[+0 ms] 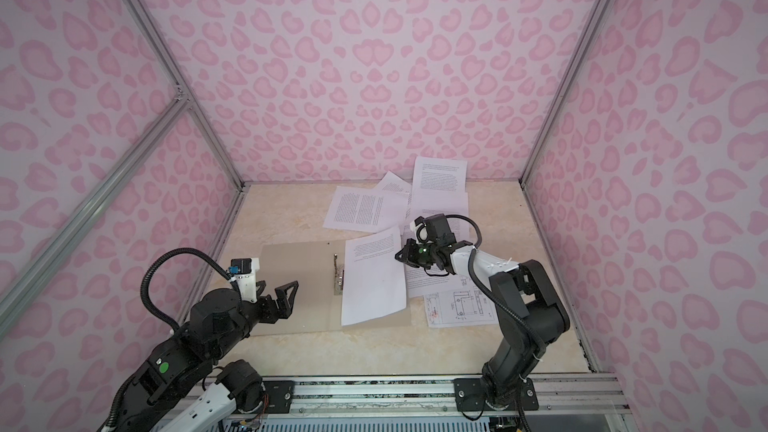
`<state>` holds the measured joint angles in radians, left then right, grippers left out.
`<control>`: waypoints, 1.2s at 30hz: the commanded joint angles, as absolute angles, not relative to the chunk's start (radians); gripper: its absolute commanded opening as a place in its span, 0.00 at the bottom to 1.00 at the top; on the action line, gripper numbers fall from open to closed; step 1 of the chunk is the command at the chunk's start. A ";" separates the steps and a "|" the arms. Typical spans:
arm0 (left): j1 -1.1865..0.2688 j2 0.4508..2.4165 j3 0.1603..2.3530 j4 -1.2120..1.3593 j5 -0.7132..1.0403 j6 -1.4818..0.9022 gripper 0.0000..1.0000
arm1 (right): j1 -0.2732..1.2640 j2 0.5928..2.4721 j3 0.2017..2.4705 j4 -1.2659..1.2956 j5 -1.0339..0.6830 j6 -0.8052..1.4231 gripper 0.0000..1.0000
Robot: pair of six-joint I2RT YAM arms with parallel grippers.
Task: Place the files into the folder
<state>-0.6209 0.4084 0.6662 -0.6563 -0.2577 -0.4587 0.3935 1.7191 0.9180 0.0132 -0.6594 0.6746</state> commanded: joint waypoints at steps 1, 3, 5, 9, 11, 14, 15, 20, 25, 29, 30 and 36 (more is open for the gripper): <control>-0.620 0.411 0.662 -0.633 -0.244 -0.443 0.97 | 0.406 1.763 0.885 0.181 -0.641 0.709 0.00; -0.620 0.410 0.662 -0.631 -0.247 -0.439 0.97 | 0.405 1.777 0.859 0.228 -0.639 0.735 0.00; -0.620 0.407 0.658 -0.625 -0.248 -0.436 0.97 | 0.408 1.784 0.849 0.242 -0.633 0.746 0.00; -0.620 0.412 0.655 -0.620 -0.245 -0.437 0.97 | 0.413 1.772 0.825 0.264 -0.605 0.772 0.00; -0.620 0.421 0.658 -0.620 -0.222 -0.434 0.97 | 0.413 1.765 0.809 0.289 -0.593 0.795 0.00; -0.620 0.445 0.662 -0.612 -0.154 -0.421 0.97 | 0.420 1.772 0.809 0.307 -0.594 0.811 0.00; -0.620 0.456 0.664 -0.610 -0.132 -0.417 0.97 | 0.423 1.777 0.809 0.311 -0.595 0.816 0.00; -0.620 0.506 0.672 -0.604 -0.029 -0.395 0.97 | 0.431 1.781 0.802 0.338 -0.592 0.836 0.00; -0.620 0.511 0.670 -0.598 -0.022 -0.391 0.97 | 0.439 1.789 0.803 0.338 -0.592 0.836 0.00; -0.620 0.503 0.666 -0.594 -0.024 -0.391 0.97 | 0.441 1.793 0.802 0.341 -0.597 0.836 0.00; -0.619 0.501 0.667 -0.595 -0.028 -0.391 0.97 | 0.440 1.795 0.803 0.341 -0.598 0.836 0.00; -0.620 0.502 0.667 -0.595 -0.029 -0.391 0.97 | 0.443 1.798 0.801 0.343 -0.597 0.839 0.00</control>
